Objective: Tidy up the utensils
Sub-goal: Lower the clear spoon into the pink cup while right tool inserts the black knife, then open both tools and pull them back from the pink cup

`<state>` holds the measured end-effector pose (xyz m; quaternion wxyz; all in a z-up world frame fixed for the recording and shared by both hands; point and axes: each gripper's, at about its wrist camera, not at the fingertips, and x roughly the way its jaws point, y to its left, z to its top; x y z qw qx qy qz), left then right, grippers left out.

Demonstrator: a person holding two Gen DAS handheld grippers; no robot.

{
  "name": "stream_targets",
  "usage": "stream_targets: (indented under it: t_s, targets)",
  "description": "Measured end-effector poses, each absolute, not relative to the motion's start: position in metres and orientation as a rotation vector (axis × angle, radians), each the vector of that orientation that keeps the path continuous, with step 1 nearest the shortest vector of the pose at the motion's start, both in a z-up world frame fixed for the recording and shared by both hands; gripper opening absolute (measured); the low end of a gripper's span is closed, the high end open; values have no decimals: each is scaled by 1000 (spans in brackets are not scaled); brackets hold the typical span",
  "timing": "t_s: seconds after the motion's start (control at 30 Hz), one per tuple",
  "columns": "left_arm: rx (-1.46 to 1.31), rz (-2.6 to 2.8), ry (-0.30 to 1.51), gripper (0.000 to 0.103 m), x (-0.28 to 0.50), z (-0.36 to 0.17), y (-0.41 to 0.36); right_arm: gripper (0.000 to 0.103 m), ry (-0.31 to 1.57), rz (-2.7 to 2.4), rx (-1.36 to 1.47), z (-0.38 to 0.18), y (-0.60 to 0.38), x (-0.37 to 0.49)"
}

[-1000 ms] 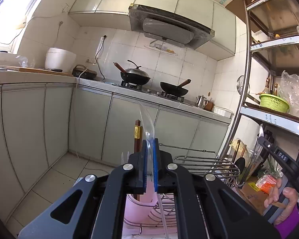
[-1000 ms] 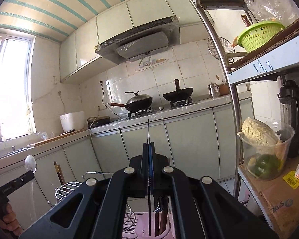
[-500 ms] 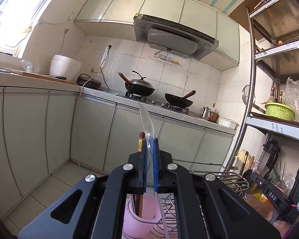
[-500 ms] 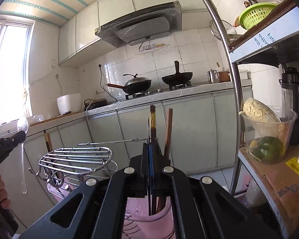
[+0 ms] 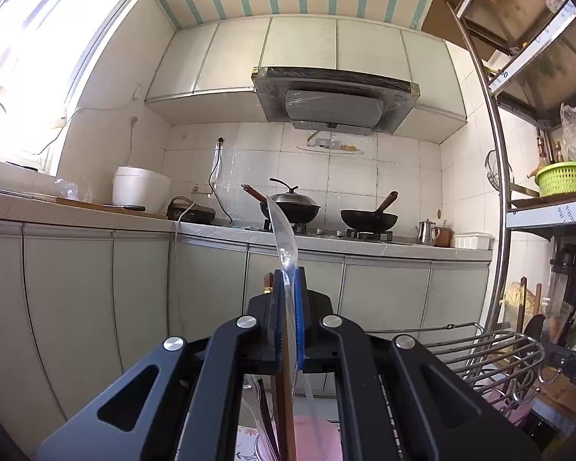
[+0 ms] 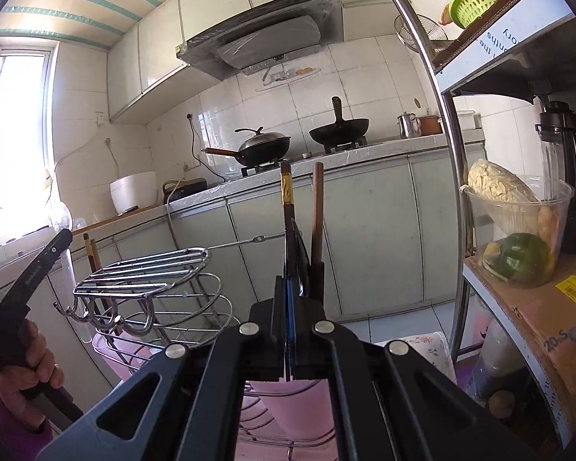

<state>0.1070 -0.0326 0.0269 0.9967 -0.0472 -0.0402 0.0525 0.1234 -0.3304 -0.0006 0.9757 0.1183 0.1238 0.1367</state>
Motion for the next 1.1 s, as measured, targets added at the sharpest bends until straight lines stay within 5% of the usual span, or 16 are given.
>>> stream_targets:
  t_s: [0.5, 1.1]
  targets:
    - [3, 181, -146, 4, 119, 6, -45, 1, 284, 292, 252, -14, -329, 129]
    - [0, 109, 41, 4, 101, -33, -42, 1, 341, 284, 254, -26, -330, 126]
